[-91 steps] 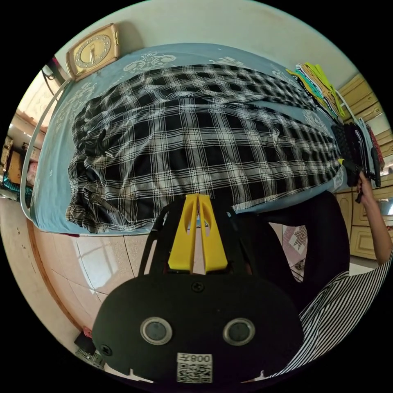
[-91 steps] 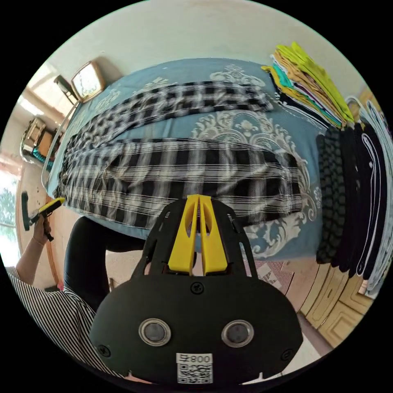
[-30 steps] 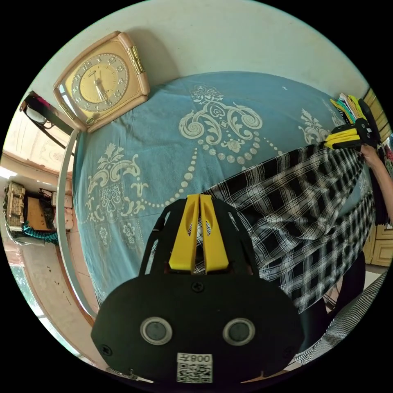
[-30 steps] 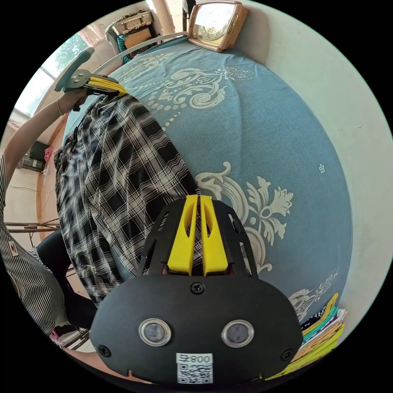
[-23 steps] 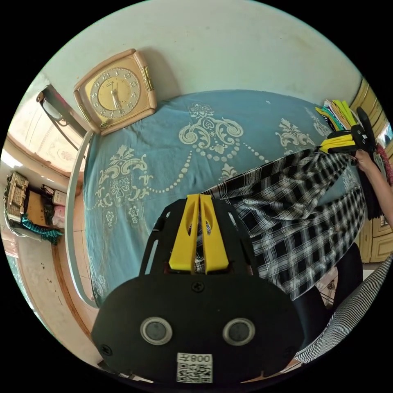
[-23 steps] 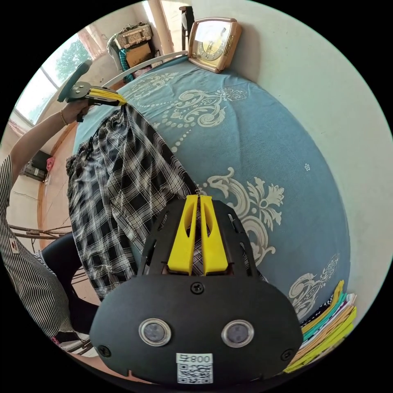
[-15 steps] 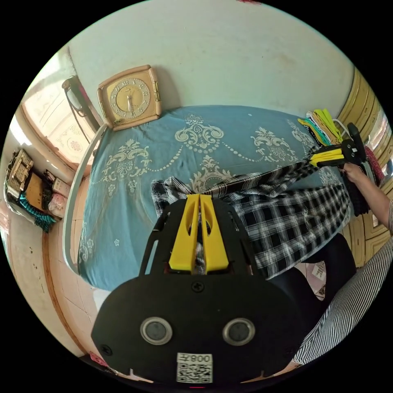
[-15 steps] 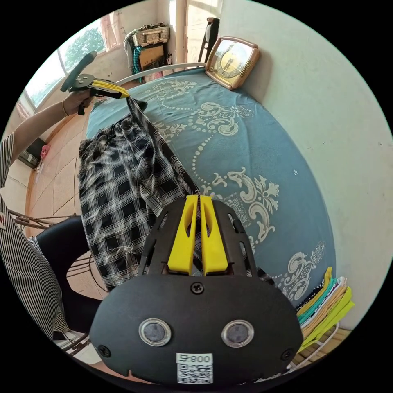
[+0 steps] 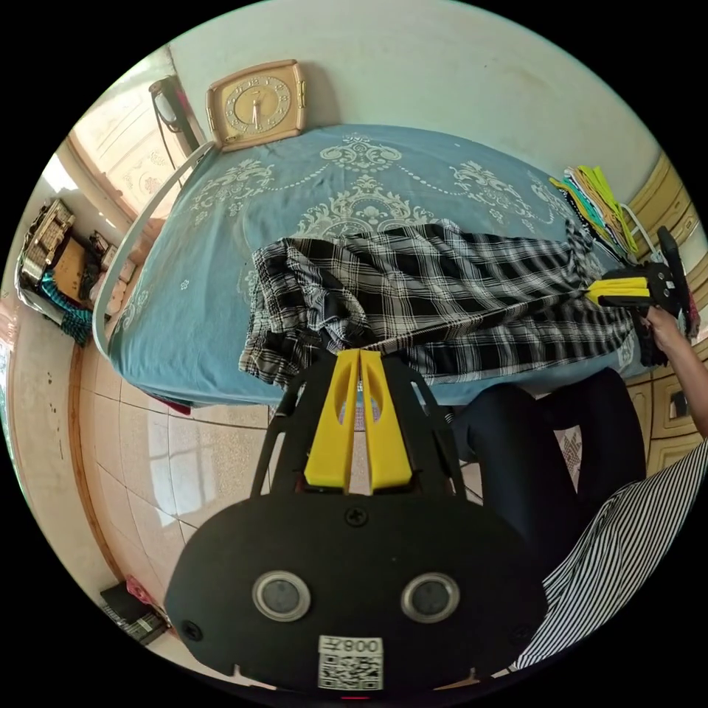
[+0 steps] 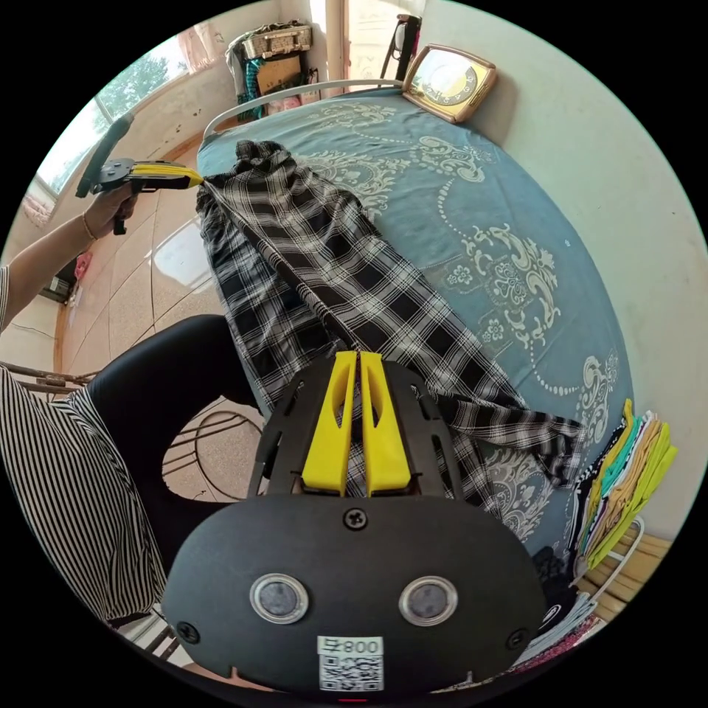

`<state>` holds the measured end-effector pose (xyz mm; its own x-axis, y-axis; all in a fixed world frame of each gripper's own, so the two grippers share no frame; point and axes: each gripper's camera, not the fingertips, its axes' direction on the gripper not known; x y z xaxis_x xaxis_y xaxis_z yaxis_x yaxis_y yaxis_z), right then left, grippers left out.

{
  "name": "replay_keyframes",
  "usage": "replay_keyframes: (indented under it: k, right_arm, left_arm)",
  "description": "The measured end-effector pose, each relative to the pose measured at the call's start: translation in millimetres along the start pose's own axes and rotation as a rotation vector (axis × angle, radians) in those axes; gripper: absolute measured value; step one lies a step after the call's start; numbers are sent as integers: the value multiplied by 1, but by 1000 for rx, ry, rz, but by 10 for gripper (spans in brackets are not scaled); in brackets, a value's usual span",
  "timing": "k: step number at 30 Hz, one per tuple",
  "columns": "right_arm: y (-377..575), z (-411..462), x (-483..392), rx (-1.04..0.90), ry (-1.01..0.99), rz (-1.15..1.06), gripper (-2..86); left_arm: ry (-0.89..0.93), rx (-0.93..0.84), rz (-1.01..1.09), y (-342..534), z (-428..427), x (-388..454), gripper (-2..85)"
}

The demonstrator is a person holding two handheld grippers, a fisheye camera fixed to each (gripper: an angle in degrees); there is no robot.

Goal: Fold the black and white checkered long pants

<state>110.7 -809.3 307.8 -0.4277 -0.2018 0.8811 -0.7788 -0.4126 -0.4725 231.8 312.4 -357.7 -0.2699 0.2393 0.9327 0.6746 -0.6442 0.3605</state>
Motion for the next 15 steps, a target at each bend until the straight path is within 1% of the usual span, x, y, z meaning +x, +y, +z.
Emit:
replay_keyframes:
  k: [2, 6, 9, 15]
  right_arm:
    - [5, 2, -11, -10, -3, 4, 6]
    - [16, -1, -27, -3, -6, 36, 6]
    - [26, 7, -40, -19, -2, 54, 6]
    - [42, 39, -61, -74, -50, 68, 7]
  left_arm:
    - [0, -7, -7, 15, -1, -1, 3]
    - [21, 38, -28, 42, -12, -3, 4]
    - [4, 12, -1, 60, -5, 1, 4]
    - [24, -34, -45, 95, 13, -6, 4]
